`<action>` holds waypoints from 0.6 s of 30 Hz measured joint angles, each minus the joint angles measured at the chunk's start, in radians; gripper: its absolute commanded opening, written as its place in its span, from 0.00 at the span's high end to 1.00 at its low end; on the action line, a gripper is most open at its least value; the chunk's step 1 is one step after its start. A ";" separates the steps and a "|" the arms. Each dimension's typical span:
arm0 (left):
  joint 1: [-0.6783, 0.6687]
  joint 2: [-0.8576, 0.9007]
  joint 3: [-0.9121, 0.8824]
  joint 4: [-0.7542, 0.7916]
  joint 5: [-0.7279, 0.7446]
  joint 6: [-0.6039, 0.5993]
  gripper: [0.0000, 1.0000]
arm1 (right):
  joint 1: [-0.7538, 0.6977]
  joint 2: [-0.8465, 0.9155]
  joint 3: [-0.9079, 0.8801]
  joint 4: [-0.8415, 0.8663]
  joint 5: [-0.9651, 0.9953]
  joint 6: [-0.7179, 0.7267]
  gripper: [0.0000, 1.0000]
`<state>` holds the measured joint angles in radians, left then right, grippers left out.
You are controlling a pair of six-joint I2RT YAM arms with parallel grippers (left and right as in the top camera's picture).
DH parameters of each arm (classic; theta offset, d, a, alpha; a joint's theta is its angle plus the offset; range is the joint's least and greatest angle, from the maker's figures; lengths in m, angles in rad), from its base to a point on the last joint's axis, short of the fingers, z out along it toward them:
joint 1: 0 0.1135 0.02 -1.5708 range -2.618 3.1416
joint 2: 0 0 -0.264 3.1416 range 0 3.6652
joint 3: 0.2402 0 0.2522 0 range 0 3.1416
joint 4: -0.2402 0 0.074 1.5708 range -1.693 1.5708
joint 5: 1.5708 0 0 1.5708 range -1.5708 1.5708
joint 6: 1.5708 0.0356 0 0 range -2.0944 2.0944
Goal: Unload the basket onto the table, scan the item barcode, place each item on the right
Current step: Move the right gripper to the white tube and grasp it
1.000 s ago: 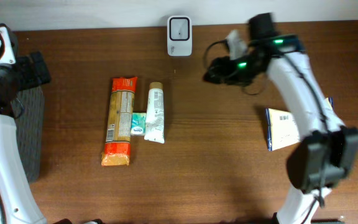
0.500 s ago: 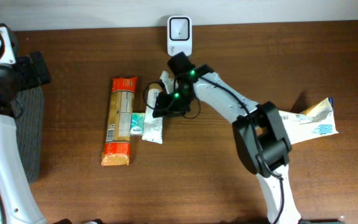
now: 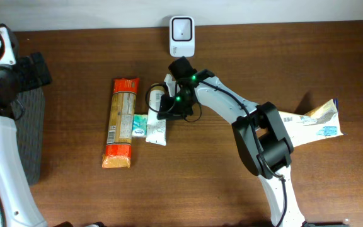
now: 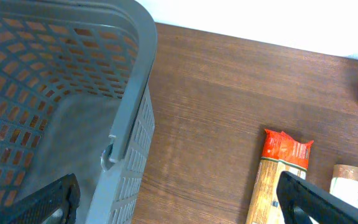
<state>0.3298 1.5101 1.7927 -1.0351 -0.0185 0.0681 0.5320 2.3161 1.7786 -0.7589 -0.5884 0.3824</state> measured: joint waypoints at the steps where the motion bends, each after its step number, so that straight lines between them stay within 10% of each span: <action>1: 0.000 0.000 0.000 0.000 0.000 0.000 0.01 | 0.001 0.000 0.000 0.003 0.000 0.000 0.69; 6: 0.000 0.000 0.000 0.000 0.000 0.000 0.01 | 0.023 0.000 -0.002 0.016 0.012 0.003 0.71; 11: 0.000 0.000 0.000 0.000 0.000 0.000 0.01 | 0.034 0.000 -0.002 0.020 0.020 0.008 0.96; 18: 0.000 0.000 0.000 0.000 0.000 0.000 0.01 | 0.037 -0.023 0.018 -0.084 0.069 -0.002 0.96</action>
<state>0.3294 1.5101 1.7927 -1.0351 -0.0185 0.0681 0.5694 2.2932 1.7962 -0.8433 -0.5190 0.3805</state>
